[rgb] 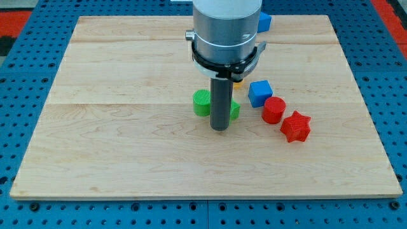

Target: Slide green circle closer to yellow heart and yellow hexagon

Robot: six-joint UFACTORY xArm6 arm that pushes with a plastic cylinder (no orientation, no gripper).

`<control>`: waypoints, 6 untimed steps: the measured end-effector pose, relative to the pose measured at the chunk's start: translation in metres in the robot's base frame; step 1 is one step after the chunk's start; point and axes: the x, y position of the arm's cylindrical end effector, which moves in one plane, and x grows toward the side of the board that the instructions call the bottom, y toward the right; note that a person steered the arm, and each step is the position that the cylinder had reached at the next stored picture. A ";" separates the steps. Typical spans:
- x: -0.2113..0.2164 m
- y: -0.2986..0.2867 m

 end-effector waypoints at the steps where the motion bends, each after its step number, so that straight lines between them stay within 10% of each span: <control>1: -0.007 0.002; 6: -0.006 -0.032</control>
